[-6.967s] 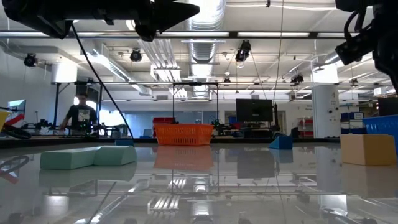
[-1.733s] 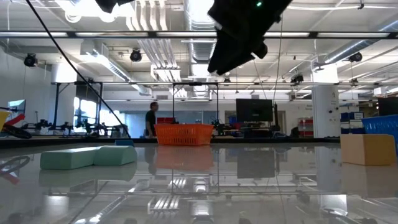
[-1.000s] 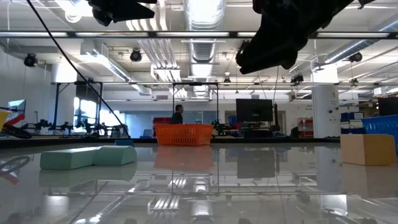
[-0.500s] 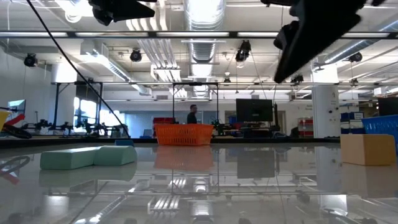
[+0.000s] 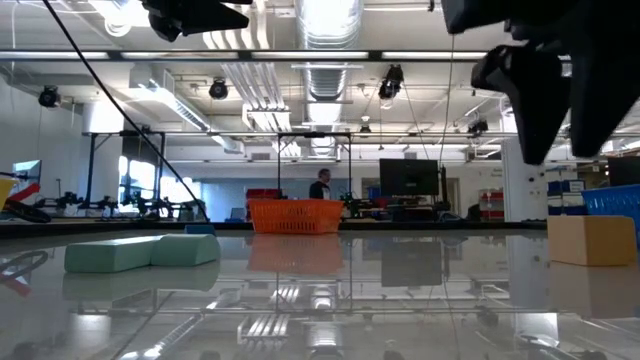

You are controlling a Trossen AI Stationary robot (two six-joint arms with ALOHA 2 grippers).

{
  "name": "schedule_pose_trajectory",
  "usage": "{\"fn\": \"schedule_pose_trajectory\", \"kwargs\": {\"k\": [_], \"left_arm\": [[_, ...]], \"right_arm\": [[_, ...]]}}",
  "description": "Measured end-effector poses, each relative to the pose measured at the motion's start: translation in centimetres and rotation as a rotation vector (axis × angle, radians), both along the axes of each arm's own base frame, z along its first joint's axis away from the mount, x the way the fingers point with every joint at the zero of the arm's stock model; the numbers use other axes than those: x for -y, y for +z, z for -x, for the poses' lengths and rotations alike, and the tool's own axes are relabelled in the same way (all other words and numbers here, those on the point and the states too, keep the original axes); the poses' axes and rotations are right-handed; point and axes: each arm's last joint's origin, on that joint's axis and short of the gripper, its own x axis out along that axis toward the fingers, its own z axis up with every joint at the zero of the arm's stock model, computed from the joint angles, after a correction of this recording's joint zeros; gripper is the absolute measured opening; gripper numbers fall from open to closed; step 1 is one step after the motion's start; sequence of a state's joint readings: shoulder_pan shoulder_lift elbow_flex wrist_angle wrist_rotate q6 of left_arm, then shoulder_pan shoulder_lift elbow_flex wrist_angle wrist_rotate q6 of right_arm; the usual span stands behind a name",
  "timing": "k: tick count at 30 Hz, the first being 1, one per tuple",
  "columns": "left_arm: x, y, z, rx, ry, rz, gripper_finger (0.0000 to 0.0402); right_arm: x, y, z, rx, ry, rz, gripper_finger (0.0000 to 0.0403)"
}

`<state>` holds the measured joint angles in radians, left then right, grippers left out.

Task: Sort & place blocks by color
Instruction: Put the yellow block into the blue bin

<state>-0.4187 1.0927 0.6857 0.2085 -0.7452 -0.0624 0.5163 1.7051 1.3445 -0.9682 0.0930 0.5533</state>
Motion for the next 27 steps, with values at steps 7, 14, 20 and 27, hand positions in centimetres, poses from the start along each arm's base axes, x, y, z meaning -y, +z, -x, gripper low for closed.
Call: {"fn": "schedule_pose_trajectory", "kwargs": {"k": [7, 14, 20, 27], "left_arm": [[0.0, 0.0, 0.0, -0.006, -0.003, -0.016, 0.026], [0.0, -0.1, 0.0, -0.01, -0.003, -0.02, 0.026], [0.0, -0.1, 0.0, -0.011, -0.004, -0.022, 0.026], [0.0, -0.1, 0.0, -0.011, -0.004, -0.023, 0.026]], "right_arm": [[-0.5, -1.6, 0.5, -0.094, 0.051, 0.006, 0.0251], [-0.2, -2.0, 0.6, -0.084, 0.059, 0.034, 0.0243], [-0.2, -2.7, 0.6, -0.103, 0.063, 0.049, 0.0242], [-0.5, -4.8, 0.1, -0.157, 0.108, 0.081, 0.0238]]}}
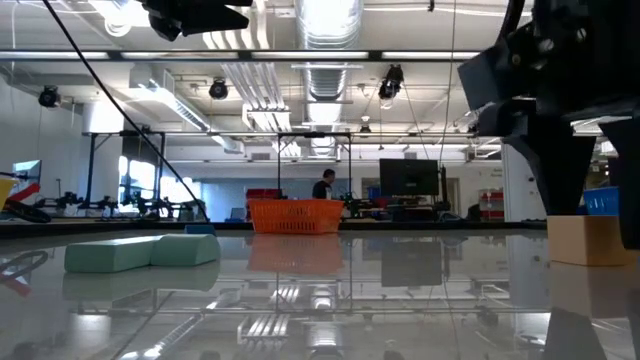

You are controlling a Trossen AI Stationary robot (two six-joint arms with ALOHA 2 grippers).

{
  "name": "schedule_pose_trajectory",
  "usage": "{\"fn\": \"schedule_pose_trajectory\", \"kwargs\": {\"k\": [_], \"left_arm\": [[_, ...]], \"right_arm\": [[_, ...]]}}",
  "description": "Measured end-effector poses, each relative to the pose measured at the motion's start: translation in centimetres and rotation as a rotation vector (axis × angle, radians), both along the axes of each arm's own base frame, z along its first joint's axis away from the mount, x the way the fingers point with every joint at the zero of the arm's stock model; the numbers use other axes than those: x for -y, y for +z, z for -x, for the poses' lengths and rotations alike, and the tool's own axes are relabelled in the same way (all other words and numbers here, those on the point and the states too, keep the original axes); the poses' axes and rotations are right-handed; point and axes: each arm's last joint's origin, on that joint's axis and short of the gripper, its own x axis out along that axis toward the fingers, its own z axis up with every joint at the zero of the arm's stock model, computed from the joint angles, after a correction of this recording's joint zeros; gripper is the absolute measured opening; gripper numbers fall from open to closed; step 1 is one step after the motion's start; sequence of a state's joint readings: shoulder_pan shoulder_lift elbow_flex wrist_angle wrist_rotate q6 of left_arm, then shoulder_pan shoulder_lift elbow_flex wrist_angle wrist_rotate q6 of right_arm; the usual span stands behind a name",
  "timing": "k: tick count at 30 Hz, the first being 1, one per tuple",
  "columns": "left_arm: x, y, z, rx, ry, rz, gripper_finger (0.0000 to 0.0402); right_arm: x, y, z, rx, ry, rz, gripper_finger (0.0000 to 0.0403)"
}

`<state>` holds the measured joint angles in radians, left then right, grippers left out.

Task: Sort & place blocks by color
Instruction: Put the yellow block into the blue bin

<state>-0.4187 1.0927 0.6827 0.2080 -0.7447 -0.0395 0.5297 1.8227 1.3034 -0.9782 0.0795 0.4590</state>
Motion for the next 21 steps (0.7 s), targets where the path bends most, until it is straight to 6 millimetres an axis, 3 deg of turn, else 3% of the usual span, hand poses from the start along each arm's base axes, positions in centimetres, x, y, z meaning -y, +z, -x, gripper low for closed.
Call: {"fn": "schedule_pose_trajectory", "kwargs": {"k": [6, 14, 21], "left_arm": [[0.0, 0.0, 0.0, 0.0, 0.0, 0.0, 0.026], [-0.01, -0.02, 0.0, 0.0, 0.0, 0.0, 0.026], [-0.01, -0.04, 0.0, -0.001, 0.0, 0.0, 0.026]], "right_arm": [[-0.07, -0.37, -0.14, -0.002, 0.006, 0.001, 0.0211], [0.09, -0.15, -0.37, 0.018, -0.006, -0.011, 0.0125], [0.3, 0.29, -0.63, 0.027, -0.033, -0.027, 0.0119]]}}
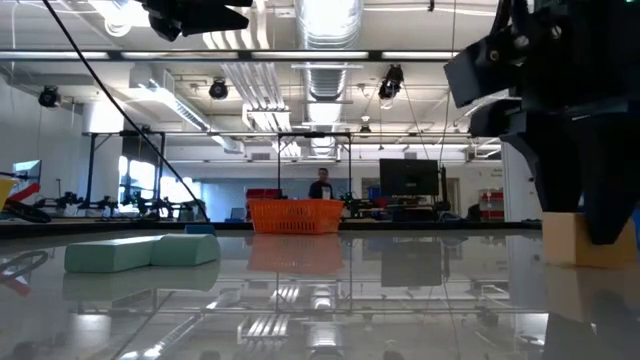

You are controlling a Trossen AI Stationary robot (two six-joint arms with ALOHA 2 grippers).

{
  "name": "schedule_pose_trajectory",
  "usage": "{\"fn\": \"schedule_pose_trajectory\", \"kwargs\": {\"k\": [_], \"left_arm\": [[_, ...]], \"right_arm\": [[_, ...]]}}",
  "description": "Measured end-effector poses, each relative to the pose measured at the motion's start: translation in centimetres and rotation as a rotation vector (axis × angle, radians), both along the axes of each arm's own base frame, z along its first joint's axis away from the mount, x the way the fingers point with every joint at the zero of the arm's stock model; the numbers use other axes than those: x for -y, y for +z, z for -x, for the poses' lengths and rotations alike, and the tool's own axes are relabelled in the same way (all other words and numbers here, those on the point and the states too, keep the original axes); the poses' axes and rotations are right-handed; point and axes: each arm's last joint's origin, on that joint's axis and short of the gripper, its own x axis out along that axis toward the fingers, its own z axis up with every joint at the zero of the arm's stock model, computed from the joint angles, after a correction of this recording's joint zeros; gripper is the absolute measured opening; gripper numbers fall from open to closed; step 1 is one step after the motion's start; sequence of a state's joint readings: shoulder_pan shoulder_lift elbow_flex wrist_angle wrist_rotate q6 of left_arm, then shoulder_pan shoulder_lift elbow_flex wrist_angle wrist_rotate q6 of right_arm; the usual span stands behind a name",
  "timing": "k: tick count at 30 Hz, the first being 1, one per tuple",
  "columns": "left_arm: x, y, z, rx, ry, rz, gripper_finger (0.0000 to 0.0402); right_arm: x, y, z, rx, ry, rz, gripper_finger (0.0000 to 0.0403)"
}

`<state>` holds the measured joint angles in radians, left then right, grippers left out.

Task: Sort & place blocks by color
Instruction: Put the yellow block into the blue bin

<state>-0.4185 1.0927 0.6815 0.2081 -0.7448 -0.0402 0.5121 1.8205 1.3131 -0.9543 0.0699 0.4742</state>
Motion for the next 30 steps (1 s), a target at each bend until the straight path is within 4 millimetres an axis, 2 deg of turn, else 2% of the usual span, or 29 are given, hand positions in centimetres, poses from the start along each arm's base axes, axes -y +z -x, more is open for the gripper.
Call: {"fn": "schedule_pose_trajectory", "kwargs": {"k": [8, 14, 21, 26, 30], "left_arm": [[0.0, 0.0, 0.0, 0.0, 0.0, 0.001, 0.026], [0.0, 0.0, 0.0, 0.0, 0.0, 0.001, 0.026], [0.0, 0.0, 0.0, 0.0, 0.0, 0.001, 0.026], [0.0, 0.0, 0.0, 0.0, 0.0, 0.0, 0.026], [0.0, 0.0, 0.0, 0.0, 0.0, 0.001, 0.026]], "right_arm": [[-0.3, 3.2, -0.8, 0.031, -0.026, -0.021, 0.0119], [0.6, 6.0, 0.8, 0.001, -0.131, 0.0, 0.0119], [2.8, 8.6, 4.6, 0.006, -0.342, 0.009, 0.0119], [5.1, 9.5, 8.6, 0.001, -0.648, -0.003, 0.0119], [6.8, 8.8, 11.8, -0.014, -0.957, -0.029, 0.0119]]}}
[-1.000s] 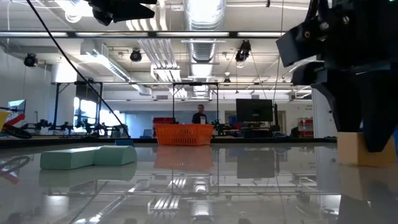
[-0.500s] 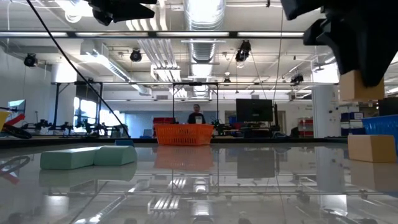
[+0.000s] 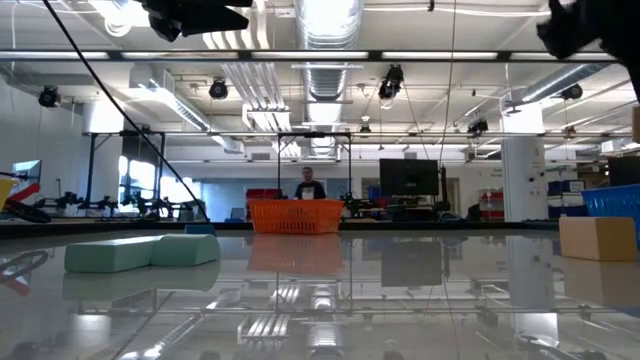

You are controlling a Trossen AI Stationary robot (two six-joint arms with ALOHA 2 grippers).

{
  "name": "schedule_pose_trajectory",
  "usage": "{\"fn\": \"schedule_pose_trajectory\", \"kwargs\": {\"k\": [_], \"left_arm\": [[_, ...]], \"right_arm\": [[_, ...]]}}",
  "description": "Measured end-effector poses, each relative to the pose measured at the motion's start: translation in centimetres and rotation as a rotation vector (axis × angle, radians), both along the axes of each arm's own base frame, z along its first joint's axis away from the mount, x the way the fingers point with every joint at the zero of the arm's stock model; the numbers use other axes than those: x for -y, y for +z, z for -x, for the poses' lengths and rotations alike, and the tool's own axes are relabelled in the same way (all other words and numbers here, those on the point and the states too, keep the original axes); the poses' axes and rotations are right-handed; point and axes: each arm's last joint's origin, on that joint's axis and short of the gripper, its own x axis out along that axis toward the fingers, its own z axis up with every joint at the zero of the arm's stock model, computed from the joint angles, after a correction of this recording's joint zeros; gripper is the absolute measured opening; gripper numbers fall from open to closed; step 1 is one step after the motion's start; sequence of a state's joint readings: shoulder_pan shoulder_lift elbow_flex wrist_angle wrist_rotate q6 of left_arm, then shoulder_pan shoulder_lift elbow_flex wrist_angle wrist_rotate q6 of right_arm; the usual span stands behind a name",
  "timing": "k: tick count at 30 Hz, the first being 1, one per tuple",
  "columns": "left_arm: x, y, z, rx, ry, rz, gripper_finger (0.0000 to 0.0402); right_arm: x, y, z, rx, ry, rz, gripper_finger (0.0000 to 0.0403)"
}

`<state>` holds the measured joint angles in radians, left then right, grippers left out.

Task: Sort & place blocks by color
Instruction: Put the yellow block into the blue bin, then put the blue block into the orange bin

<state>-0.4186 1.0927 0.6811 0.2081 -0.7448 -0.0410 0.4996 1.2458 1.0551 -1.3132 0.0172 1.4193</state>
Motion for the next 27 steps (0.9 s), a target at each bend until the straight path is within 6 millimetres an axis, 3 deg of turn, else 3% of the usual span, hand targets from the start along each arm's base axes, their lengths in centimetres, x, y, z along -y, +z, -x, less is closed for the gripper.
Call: {"fn": "schedule_pose_trajectory", "kwargs": {"k": [4, 12, 16, 20, 27], "left_arm": [[0.0, 0.0, 0.0, 0.0, 0.0, 0.0, 0.026], [0.0, 0.0, 0.0, 0.0, 0.0, -0.001, 0.026], [0.0, 0.0, 0.0, -0.001, 0.0, -0.001, 0.026], [0.0, 0.0, 0.0, -0.001, 0.0, -0.001, 0.026], [0.0, 0.0, 0.0, -0.001, 0.0, -0.001, 0.026]], "right_arm": [[1.3, -1.4, 2.5, 0.018, -0.198, -0.011, 0.0119], [2.1, -4.3, 4.3, 0.096, -0.341, -0.126, 0.0119], [2.3, -5.1, 4.7, 0.078, -0.371, -0.113, 0.0131], [2.3, -5.4, 4.6, 0.069, -0.37, -0.106, 0.0182], [2.0, -4.6, 4.1, 0.09, -0.339, -0.118, 0.0217]]}}
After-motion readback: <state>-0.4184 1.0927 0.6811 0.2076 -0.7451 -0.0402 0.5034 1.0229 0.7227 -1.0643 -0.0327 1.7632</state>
